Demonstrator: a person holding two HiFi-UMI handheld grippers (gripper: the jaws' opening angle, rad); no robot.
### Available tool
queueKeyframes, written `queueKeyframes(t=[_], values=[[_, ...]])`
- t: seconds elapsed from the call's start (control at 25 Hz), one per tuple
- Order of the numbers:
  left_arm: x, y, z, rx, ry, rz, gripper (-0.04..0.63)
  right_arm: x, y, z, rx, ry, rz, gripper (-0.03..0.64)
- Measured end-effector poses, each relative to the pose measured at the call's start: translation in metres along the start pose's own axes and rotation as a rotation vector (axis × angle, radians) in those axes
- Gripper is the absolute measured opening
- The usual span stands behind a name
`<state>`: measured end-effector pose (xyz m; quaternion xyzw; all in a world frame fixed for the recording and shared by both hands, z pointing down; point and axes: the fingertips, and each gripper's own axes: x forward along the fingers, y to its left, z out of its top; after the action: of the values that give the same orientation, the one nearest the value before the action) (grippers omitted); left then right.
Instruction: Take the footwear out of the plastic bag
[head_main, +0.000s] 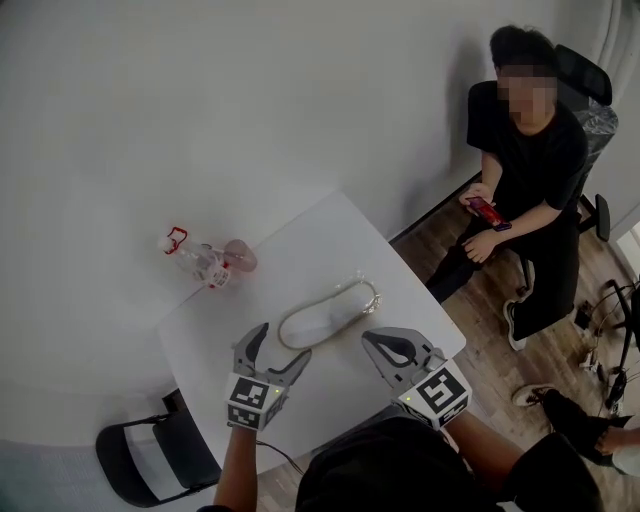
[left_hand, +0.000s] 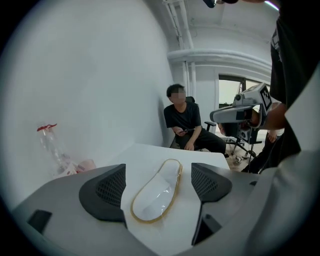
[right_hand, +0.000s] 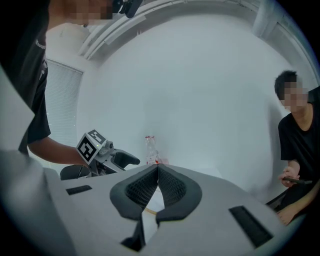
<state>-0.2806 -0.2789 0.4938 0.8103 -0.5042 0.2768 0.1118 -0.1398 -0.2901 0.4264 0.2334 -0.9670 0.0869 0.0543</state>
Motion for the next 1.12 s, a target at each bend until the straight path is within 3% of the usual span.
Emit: queueKeyframes(t=[0.24,0.36,0.44,0.56,0.76,1.12], values=[[0.043,0.012,-0.024,0.042,0.12,-0.133,0.413,0.006,-0.015,-0.007,-0.012,0.034,0.005,0.017],[0.068,0.02,-0.04,0.05,0.183,-0.148,0.436,0.012,-0.019,-0.011,-0.023,0.046,0.001,0.017],[0.085,0.018,-0.053,0.093,0.228,-0.154,0.492,0.013,-0.023,-0.012,-0.014,0.049,-0.008,0.017],[0.112,0.006,-0.076,0.179,0.329,-0.233,0.546,0.013,-0.031,-0.009,-0.003,0.041,-0.035,0.017],[0.135,0.004,-0.114,0.232,0.459,-0.305,0.548,0.019,-0.043,-0.015,0.007,0.053,-0.061,0.017],[0.15,0.004,-0.143,0.252,0.551,-0.355,0.548,0.025,-0.041,-0.023,0.0,0.081,-0.076,0.017]])
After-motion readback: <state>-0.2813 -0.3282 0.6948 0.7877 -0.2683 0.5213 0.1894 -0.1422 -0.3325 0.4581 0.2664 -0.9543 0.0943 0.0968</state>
